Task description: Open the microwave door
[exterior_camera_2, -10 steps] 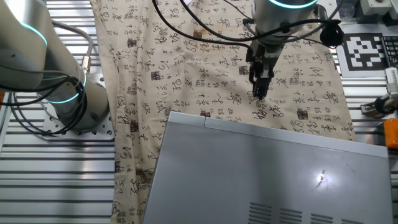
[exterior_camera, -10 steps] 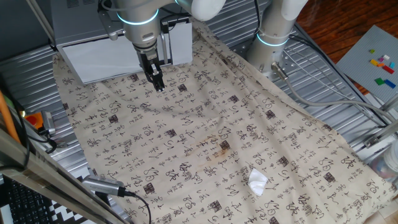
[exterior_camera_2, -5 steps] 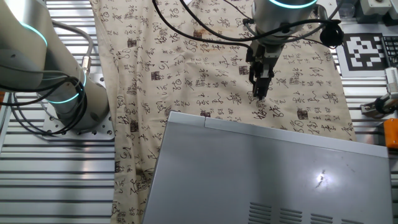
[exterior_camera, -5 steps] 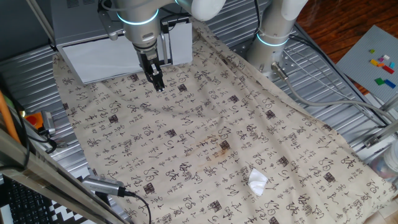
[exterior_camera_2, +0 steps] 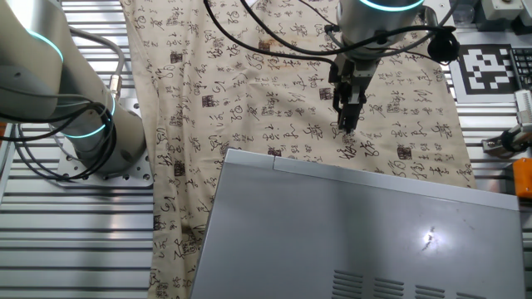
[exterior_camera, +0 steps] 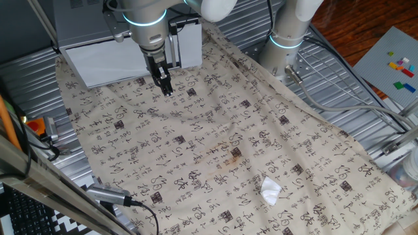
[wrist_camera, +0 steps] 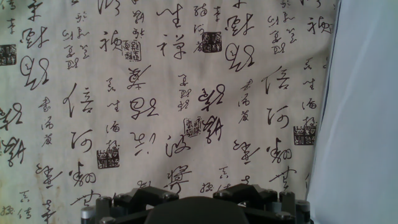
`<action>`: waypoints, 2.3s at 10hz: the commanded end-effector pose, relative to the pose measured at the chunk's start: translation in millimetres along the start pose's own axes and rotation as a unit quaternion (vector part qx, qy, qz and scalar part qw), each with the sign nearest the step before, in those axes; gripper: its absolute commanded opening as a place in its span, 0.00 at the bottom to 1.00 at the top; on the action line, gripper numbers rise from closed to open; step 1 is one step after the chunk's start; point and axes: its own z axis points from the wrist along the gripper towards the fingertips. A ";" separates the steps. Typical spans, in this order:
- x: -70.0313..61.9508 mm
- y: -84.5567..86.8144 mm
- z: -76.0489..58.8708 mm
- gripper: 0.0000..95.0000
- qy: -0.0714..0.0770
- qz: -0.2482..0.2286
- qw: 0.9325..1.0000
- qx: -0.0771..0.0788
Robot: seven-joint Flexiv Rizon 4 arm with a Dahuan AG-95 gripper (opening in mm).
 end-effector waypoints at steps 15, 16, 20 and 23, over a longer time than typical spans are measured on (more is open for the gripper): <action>-0.8 0.7 0.1 0.00 0.032 -0.150 0.987 -0.053; -1.0 0.6 0.1 0.00 0.047 -0.150 0.987 -0.032; -6.7 -12.6 4.5 0.00 0.126 -0.101 0.986 -0.031; -8.6 -30.2 8.0 0.00 0.167 -0.094 0.981 -0.031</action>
